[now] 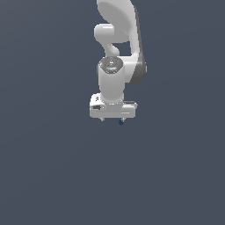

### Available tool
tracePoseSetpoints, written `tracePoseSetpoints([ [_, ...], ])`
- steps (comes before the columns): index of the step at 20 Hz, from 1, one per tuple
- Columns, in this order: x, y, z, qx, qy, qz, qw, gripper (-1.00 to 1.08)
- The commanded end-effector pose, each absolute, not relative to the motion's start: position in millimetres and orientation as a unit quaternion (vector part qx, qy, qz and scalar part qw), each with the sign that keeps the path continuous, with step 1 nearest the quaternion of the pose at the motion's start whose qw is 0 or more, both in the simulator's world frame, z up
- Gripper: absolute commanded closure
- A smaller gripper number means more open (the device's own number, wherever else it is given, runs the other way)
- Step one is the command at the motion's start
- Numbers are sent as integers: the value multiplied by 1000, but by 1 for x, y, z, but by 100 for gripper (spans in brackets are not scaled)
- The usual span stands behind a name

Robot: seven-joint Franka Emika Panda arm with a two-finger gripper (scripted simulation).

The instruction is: Pick up the object and move it to a goal position.

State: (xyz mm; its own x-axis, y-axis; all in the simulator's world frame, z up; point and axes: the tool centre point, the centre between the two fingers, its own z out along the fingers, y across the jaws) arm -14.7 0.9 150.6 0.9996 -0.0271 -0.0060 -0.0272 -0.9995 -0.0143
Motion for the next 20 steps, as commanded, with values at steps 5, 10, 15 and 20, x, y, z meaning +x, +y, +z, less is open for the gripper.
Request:
tracePoseSetpoints([
  [5, -45, 24, 125, -999, -44, 2, 3, -92],
  [10, -70, 40, 107, -996, -89, 1, 1, -92],
  [15, -86, 50, 97, -993, -117, 0, 0, -92],
  [20, -93, 54, 92, -992, -129, 0, 0, -92],
])
